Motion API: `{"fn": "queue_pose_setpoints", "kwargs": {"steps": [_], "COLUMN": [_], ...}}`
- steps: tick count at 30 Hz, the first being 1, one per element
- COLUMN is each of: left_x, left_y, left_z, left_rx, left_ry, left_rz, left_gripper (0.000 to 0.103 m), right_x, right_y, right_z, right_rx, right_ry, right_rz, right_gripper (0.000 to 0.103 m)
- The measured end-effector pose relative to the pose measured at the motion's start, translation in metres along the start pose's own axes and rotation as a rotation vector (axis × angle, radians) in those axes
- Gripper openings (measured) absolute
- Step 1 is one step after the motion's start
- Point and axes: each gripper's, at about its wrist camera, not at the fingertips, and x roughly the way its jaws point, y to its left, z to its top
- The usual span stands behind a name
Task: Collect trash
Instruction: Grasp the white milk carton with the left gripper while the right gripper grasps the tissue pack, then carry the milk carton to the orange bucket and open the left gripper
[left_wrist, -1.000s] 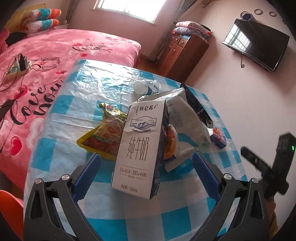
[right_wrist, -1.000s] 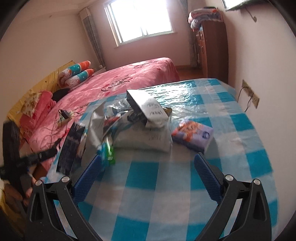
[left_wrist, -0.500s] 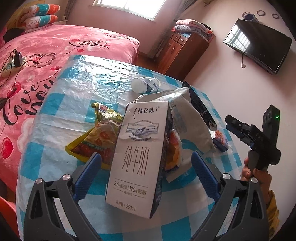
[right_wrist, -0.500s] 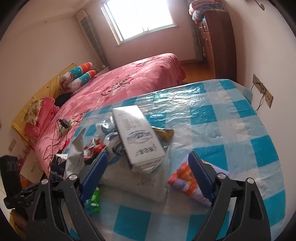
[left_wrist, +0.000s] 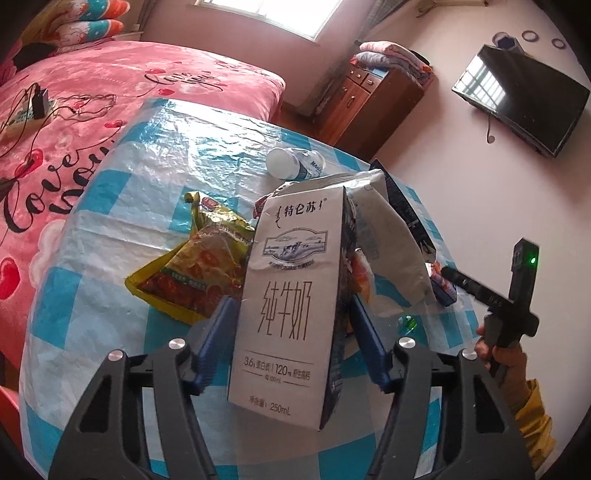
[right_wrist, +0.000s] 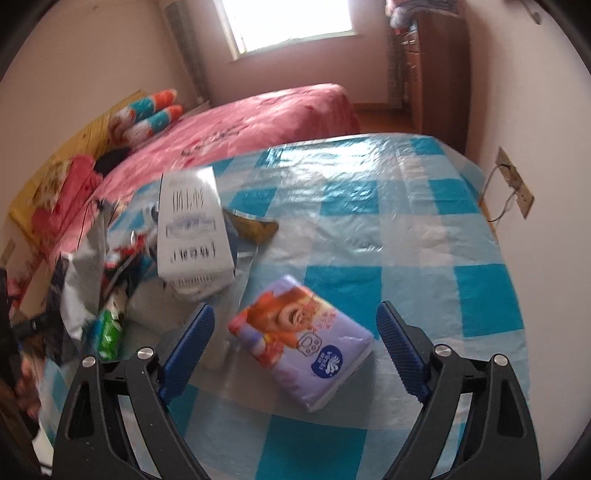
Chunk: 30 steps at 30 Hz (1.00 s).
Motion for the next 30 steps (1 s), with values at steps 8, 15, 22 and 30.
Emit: {"fn": "queue_pose_setpoints", "kwargs": {"steps": [8, 15, 22, 30], "left_x": [-0.003, -0.017, -0.032, -0.049], "left_y": [-0.002, -0.005, -0.004, -0.008], "left_z": [-0.003, -0.009, -0.016, -0.031], "left_rx": [-0.011, -0.012, -0.015, -0.003], "left_ry": [-0.008, -0.029, -0.042, -0.05], "left_rz": [0.01, 0.002, -0.008, -0.041], "left_gripper": [0.063, 0.063, 0.061, 0.061], "right_x": [0.008, 0.01, -0.003, -0.028], "right_y": [0.013, 0.013, 0.017, 0.031], "right_z": [-0.012, -0.015, -0.029, -0.056], "right_rx": [-0.092, -0.089, -0.056, 0.007], "right_ry": [0.026, 0.042, 0.033, 0.008], "right_rz": [-0.05, -0.087, -0.107, -0.093], "right_gripper": [0.088, 0.078, 0.067, 0.063]}}
